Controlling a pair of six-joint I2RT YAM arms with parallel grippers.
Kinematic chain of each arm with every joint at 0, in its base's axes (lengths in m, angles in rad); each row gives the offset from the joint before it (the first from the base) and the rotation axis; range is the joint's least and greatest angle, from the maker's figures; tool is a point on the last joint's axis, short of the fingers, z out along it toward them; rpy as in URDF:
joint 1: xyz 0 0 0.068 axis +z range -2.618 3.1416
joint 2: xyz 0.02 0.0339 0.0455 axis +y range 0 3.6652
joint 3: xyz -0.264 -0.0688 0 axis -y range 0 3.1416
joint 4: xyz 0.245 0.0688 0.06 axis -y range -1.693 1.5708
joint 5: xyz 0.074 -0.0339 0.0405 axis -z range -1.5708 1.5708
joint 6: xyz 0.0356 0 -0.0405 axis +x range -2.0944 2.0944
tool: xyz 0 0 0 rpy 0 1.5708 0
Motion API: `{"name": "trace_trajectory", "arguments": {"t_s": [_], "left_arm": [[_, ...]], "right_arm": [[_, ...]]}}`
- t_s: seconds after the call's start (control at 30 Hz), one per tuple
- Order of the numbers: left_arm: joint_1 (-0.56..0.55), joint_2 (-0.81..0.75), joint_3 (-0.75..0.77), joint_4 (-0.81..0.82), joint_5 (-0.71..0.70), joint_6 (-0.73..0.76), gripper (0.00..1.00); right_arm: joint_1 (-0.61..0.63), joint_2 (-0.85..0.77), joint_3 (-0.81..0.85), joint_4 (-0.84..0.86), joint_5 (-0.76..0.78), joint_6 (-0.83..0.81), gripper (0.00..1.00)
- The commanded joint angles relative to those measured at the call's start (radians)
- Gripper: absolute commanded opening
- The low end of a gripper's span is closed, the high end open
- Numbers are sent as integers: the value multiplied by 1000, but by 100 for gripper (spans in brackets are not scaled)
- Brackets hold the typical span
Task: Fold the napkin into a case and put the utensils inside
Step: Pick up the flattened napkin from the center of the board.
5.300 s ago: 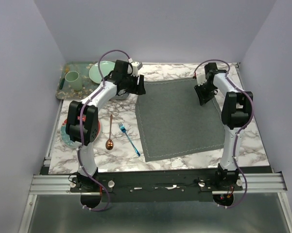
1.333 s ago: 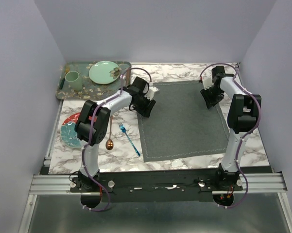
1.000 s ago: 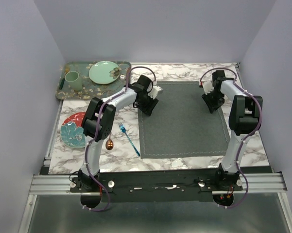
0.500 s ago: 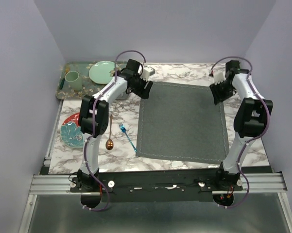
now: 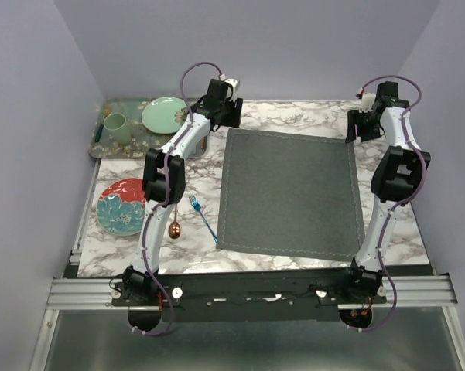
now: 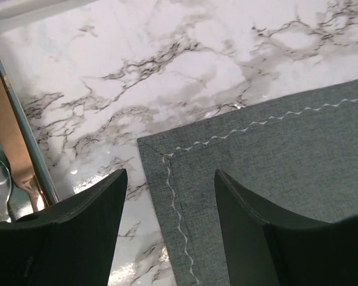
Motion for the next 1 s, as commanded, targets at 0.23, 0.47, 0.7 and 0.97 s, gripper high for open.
{"name": "trace_trajectory", "arguments": {"t_s": [0.23,0.47,0.7,0.97], "left_arm": [[9,104,19,6,-56,-107,67],[12,88,1,2,4,-144,67],[12,52,-25,-13,54,-164,67],[17,24,-61,-20,65,-161,67]], "right_arm": [[-7,192,159,27,16,67,67],[-8,261,241,29,35,63,67],[-10,318,277,40,49,27,66],[-10,332,288,7,-10,-22,52]]}}
